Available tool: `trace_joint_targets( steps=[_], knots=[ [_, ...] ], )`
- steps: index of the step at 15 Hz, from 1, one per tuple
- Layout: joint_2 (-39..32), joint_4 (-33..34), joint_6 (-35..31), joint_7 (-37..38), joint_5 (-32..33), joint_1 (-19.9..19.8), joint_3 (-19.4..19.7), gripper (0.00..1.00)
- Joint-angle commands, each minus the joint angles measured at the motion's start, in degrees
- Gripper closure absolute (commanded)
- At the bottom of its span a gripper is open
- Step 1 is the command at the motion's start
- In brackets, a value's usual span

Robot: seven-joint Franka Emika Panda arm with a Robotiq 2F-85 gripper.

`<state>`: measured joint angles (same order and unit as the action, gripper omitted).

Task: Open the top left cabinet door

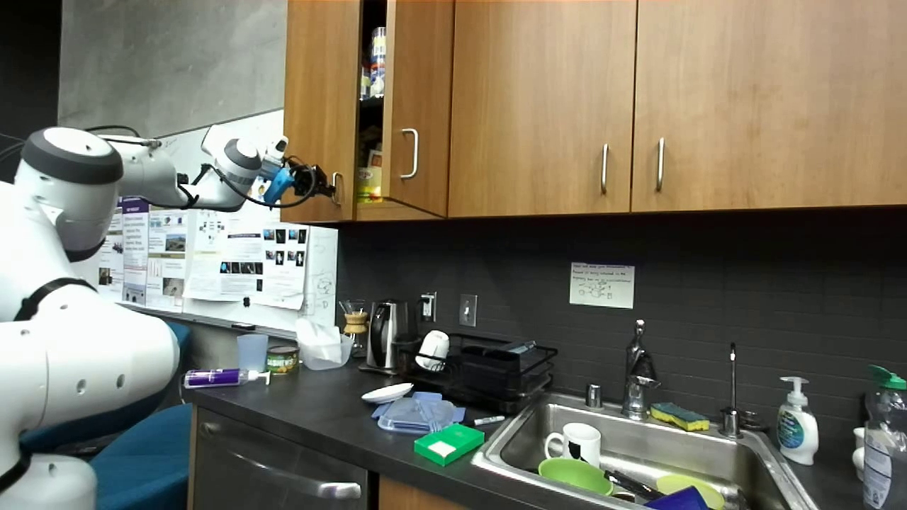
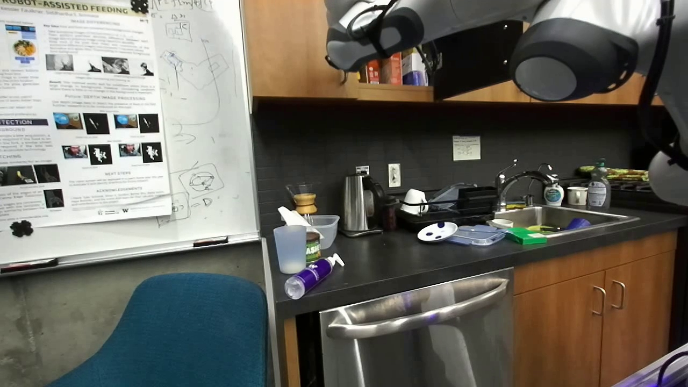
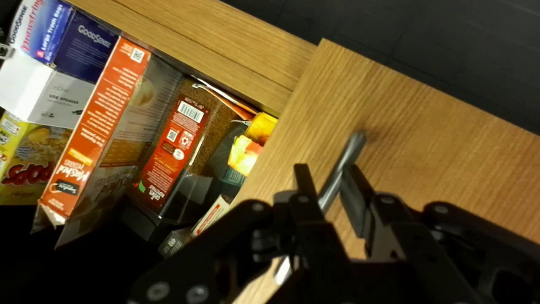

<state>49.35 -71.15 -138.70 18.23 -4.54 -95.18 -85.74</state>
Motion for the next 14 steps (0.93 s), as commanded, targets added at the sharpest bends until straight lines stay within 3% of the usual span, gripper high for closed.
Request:
trace_joint_targets(
  steps=[1,5,6,9,14],
  knots=[
    [-0.3,1.4,0.0,-1.2,-1.0,-0.8,-0.1,1.00],
    [-0.4,1.1,-0.4,-1.2,-0.9,-0.4,0.3,1.00],
    [-0.4,1.1,-0.3,-1.2,-0.9,-0.3,0.3,0.76],
    [-0.8,1.0,-0.7,-0.7,-1.5,-0.4,-0.1,0.64],
    [-1.3,1.0,-2.3,0.3,-3.5,-1.5,-0.8,0.30]
  ],
)
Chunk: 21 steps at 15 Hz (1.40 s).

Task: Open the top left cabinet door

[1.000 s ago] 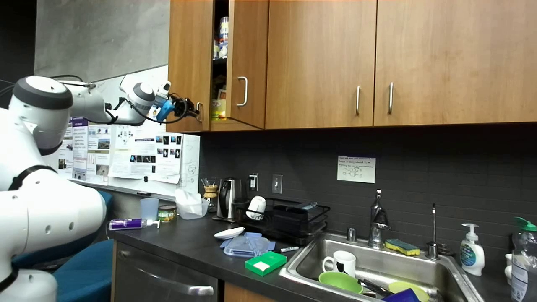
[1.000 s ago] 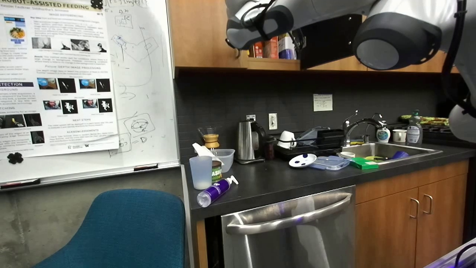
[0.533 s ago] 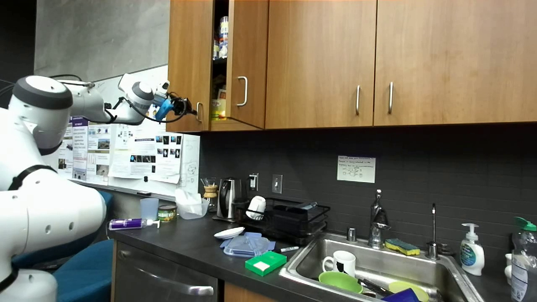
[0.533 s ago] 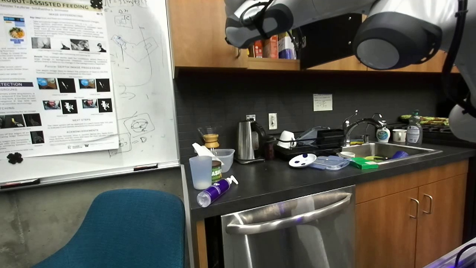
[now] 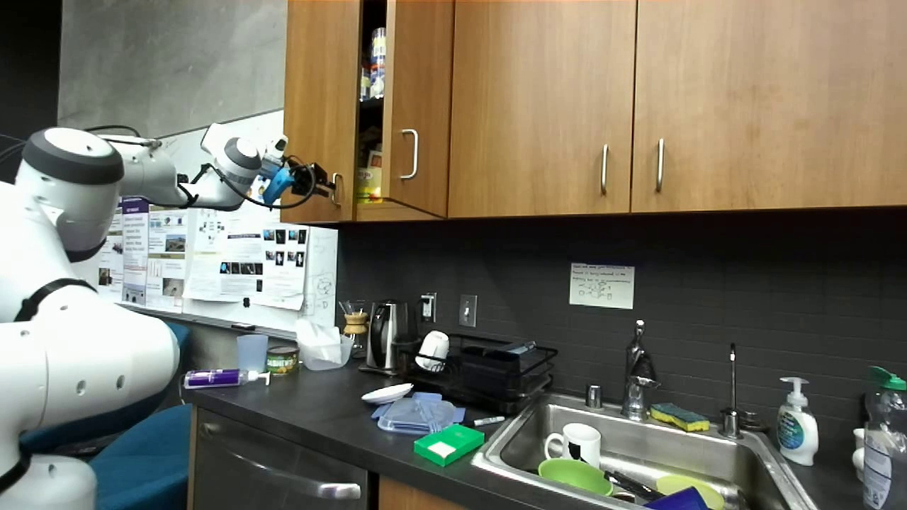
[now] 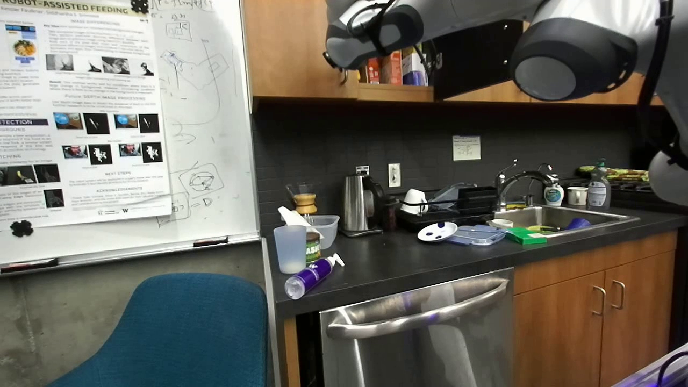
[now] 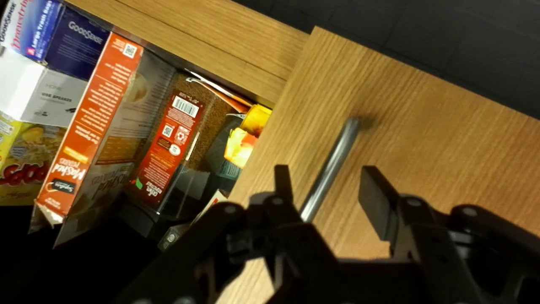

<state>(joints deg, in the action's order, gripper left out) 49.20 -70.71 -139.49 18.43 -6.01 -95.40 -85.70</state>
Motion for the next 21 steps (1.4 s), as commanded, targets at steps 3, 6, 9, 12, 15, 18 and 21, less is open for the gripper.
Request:
trace_joint_targets(
  steps=[3,6,9,12,15,18,21],
  knots=[
    [-1.3,0.5,-2.6,1.0,-4.1,-2.1,-1.0,0.14],
    [-1.4,0.4,-3.9,1.7,-5.7,-2.9,-1.1,0.47],
    [-1.4,0.3,-4.5,2.0,-6.6,-3.3,-1.1,0.68],
    [-1.5,0.3,-4.9,2.2,-7.2,-3.2,-1.4,0.91],
    [-1.4,0.2,-5.3,3.1,-7.6,-3.3,-1.6,0.96],
    [-1.4,0.1,-5.4,3.7,-7.6,-3.1,-1.5,0.96],
    [-1.4,-0.5,-5.3,4.6,-7.4,-2.3,-0.3,0.96]
  ],
)
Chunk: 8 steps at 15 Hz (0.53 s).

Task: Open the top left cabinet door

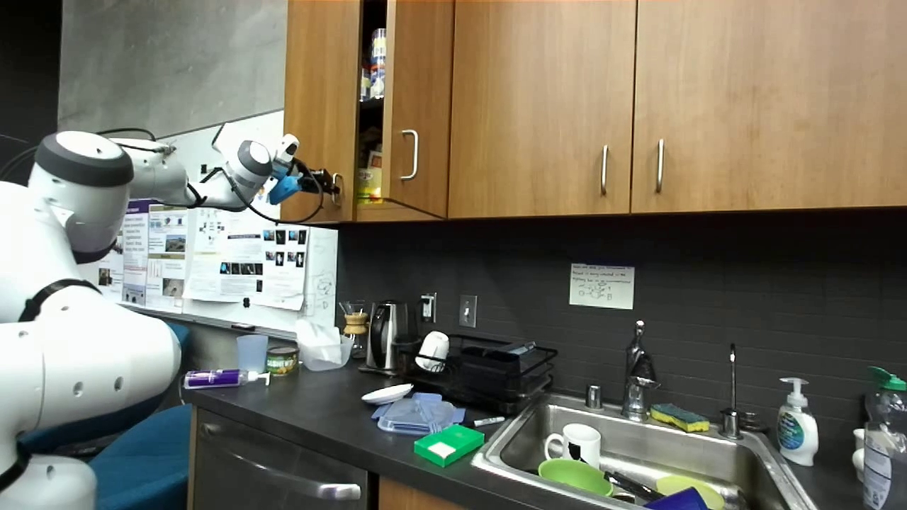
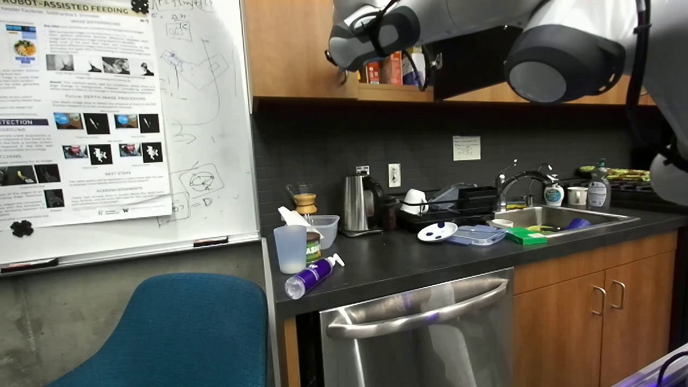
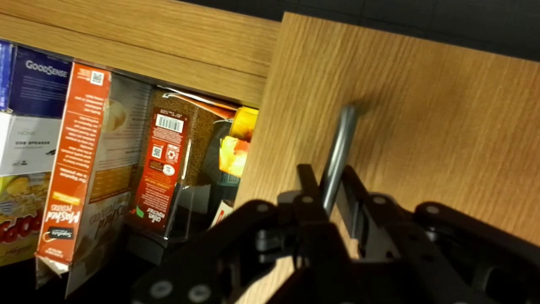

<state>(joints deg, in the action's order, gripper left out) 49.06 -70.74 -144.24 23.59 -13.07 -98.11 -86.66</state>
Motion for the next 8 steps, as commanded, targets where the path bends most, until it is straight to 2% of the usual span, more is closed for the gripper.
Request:
trace_joint_targets(
  steps=[1,8],
  knots=[
    [-1.1,-0.9,-0.1,-0.1,0.0,1.2,1.6,0.96],
    [0.6,-7.1,-2.7,0.1,2.4,8.2,7.3,0.96]
  ],
)
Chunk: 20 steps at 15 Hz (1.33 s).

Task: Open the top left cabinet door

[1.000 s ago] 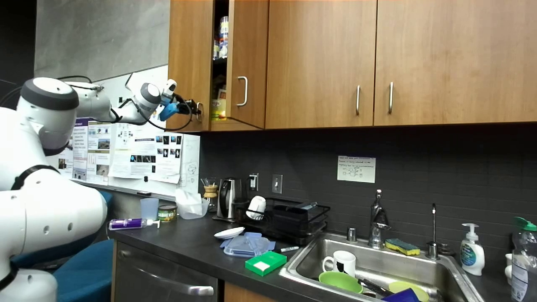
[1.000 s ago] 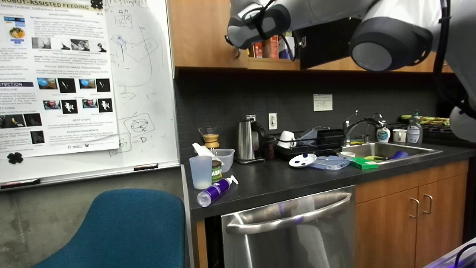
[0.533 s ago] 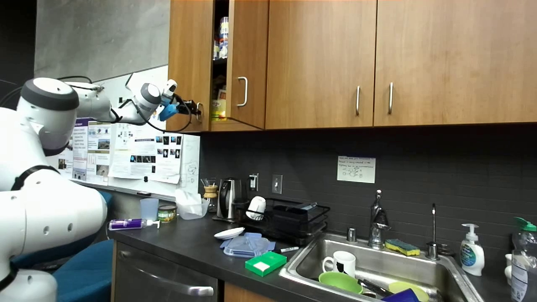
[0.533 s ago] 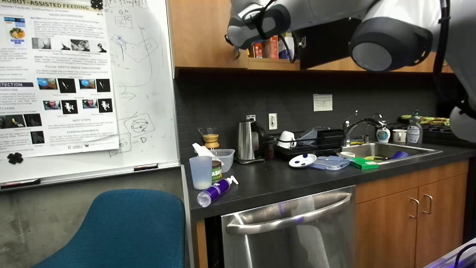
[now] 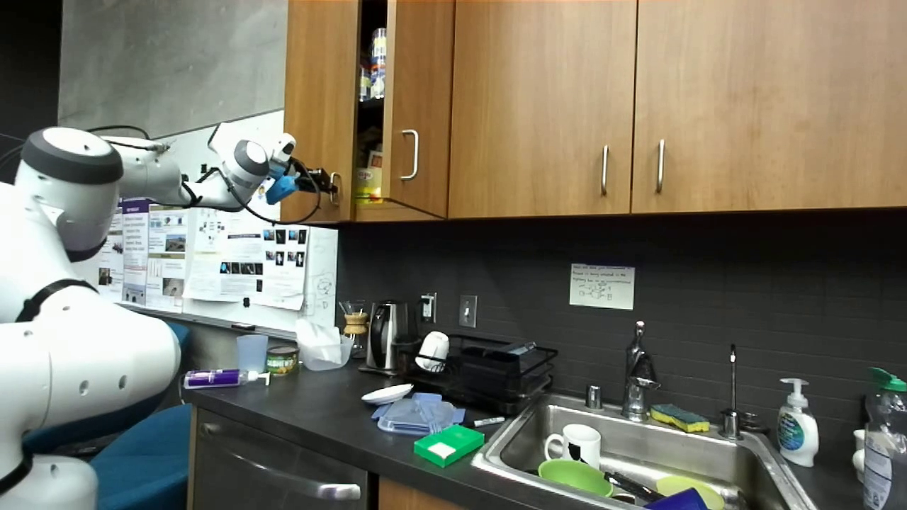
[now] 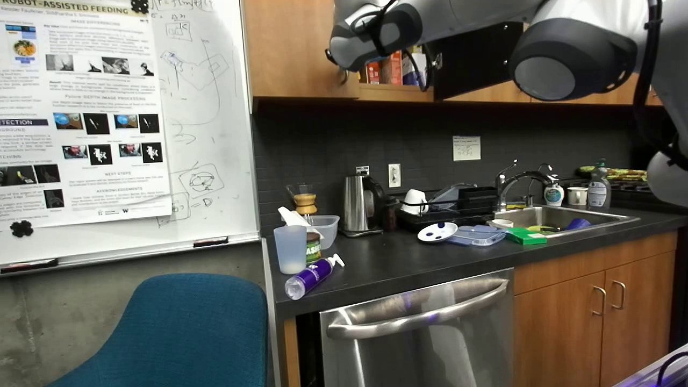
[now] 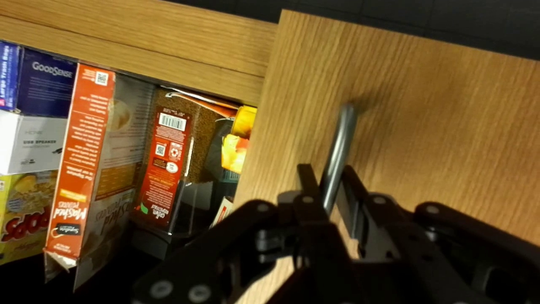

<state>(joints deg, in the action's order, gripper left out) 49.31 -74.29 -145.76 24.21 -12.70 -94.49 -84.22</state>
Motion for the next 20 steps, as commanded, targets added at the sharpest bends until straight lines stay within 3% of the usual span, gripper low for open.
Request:
trace_joint_targets(
  steps=[1,9,20],
  knots=[
    [0.7,-4.6,-1.4,-0.6,2.5,5.7,5.8,0.96],
    [2.2,-14.7,-5.8,-0.8,6.1,16.0,11.6,0.96],
    [3.9,-27.8,-14.4,-1.3,9.2,26.9,18.6,0.96]
  ],
)
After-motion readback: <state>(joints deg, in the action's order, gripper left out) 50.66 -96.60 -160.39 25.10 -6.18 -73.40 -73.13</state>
